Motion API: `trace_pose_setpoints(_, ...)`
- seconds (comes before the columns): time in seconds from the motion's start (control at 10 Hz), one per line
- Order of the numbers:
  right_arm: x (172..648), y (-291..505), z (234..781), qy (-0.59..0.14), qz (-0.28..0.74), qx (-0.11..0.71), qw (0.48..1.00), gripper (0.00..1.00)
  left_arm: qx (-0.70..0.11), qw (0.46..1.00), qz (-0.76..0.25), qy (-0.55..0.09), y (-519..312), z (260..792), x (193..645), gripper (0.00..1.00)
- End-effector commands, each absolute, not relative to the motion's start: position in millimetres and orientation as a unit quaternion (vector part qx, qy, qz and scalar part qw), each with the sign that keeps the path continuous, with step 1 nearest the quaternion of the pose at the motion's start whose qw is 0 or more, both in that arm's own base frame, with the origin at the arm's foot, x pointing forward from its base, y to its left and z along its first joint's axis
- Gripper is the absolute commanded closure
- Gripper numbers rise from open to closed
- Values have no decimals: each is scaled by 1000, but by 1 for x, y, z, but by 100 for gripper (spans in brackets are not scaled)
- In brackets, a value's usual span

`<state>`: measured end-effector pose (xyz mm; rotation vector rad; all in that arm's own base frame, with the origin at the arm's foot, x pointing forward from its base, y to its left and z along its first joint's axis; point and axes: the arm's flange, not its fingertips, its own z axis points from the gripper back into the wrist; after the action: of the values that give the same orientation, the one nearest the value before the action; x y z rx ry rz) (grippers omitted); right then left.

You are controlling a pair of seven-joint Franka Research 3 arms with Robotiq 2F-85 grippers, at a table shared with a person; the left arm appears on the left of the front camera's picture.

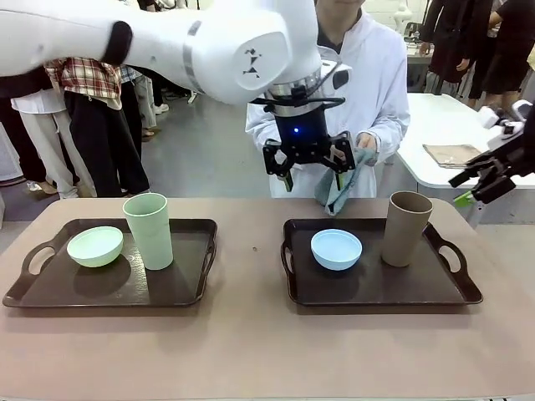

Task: Set up a tray with a mat and arrange the tableware.
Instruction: Pick up the Picnic Bowl and Reusable plastic cup from the Handle tray in front of the human's position and hold them in the air.

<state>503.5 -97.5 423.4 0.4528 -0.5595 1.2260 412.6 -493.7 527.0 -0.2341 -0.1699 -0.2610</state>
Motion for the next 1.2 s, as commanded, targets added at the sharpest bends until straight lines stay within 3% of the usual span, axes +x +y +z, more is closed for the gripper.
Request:
trace_pose_setpoints(0.0, 510, -95, 406, -216, 615, 213, 728, 0, -96, 988, -114, -52, -523, 520, 431, 0)
trace_pose_setpoints(0.6, 515, -111, 396, -179, 637, 267, 700, 0, -75, 992, -96, -23, -539, 494, 448, 0)
trace_pose_setpoints(0.8, 511, -104, 395, -193, 620, 255, 716, 0, -65, 993, -84, -48, -536, 497, 446, 0)
trace_pose_setpoints(1.1, 511, -107, 397, -192, 621, 263, 713, 0, -85, 990, -114, -22, -532, 491, 448, 0)
